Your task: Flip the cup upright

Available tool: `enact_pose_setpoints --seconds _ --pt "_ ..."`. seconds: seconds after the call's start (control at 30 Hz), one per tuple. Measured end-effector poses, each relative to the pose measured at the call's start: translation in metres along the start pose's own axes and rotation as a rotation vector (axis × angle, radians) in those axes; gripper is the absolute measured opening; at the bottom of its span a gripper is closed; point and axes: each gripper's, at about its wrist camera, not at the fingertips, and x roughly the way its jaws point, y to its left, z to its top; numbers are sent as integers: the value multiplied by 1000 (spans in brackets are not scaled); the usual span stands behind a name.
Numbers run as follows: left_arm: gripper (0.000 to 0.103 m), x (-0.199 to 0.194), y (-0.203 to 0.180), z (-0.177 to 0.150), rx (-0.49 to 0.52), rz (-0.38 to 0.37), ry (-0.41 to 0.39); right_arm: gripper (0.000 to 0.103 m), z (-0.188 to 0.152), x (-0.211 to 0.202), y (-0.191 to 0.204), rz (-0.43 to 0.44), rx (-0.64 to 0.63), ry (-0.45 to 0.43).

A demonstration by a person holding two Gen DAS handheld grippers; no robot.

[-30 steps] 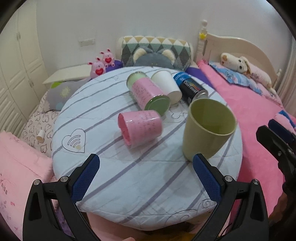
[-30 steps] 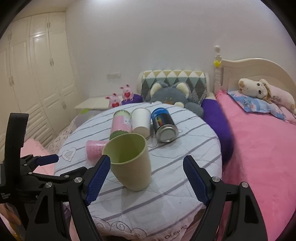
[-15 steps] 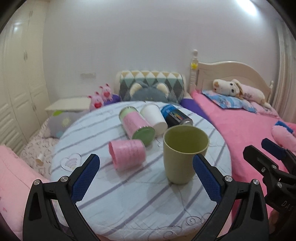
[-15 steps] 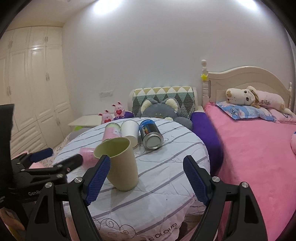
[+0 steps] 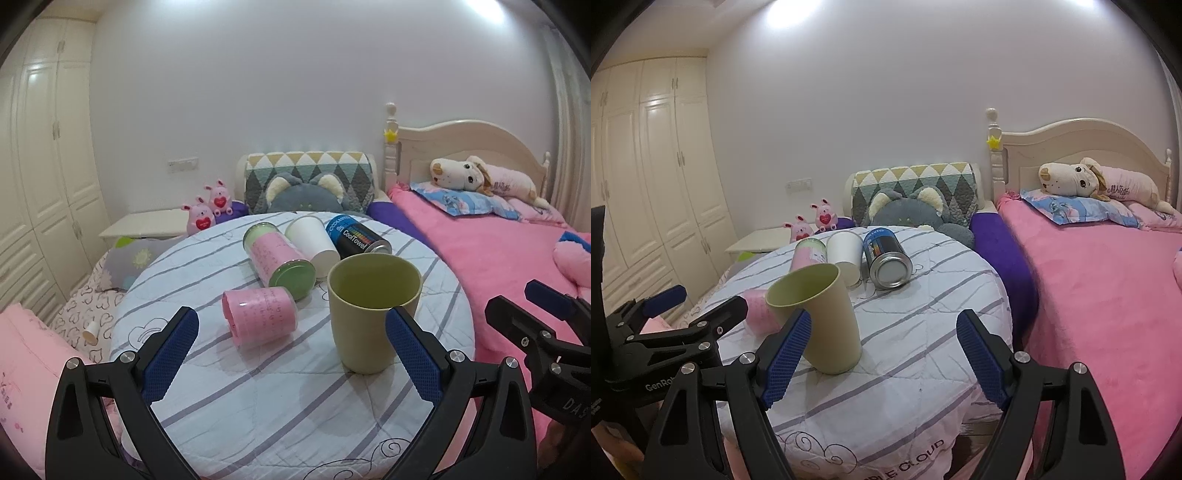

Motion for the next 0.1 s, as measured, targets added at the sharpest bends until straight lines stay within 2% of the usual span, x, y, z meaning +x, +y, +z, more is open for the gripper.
enact_pose_setpoints --seconds 0.1 --pt "102 0 -2 0 8 28 2 83 -1 1 -1 1 -1 6"
